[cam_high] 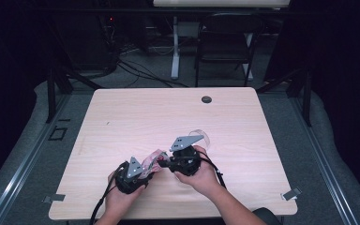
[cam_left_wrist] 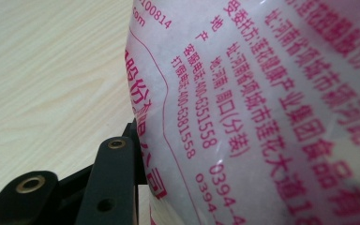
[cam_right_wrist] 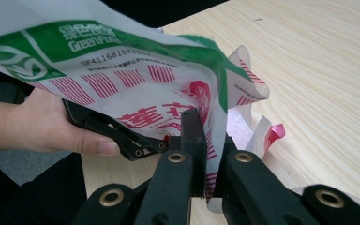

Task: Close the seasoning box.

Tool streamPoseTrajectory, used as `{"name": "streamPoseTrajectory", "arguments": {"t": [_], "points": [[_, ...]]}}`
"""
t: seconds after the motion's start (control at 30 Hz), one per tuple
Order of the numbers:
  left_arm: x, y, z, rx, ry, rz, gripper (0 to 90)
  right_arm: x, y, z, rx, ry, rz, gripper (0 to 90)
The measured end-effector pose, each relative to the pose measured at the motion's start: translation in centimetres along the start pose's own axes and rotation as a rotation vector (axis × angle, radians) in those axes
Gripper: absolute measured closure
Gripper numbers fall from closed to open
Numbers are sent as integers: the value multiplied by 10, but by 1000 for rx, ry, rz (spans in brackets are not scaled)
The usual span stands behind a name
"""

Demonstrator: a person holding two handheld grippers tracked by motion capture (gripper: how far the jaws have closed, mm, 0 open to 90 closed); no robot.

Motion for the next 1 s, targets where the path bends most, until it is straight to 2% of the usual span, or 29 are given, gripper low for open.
{"name": "streamPoseTrajectory", "arguments": {"t": [0.1, 0.2, 0.3, 0.53, 0.63, 0.77, 0.8, 1.0], "points": [[-2, 2, -1, -4, 9, 0, 587, -1, 1, 1, 5, 6, 7, 900], [-3, 4, -2, 8, 25, -18, 587, -3, 2, 1, 3, 4, 13, 882], [-5, 6, -4, 25, 42, -35, 589, -6, 3, 2, 3, 9, 21, 832], [-10, 13, -11, 59, 91, -47, 595, -17, 7, 4, -15, -18, 44, 731], [-10, 16, -14, 61, 101, -39, 597, -21, 8, 7, -17, -32, 44, 695], [-9, 20, -15, 95, 128, -46, 598, -24, 9, 10, -20, -48, 52, 632], [-8, 21, -15, 91, 129, -43, 599, -25, 10, 10, -21, -49, 57, 617], [-6, 26, -17, 107, 161, -31, 600, -31, 11, 13, -83, -75, 99, 503]]}}
Point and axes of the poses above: each handheld gripper's, and its own axes: x roughly forward along the jaws, y roughly out of its top, z roughly to its right, the point moved 1 cm from there along x, roughly forward along the jaws
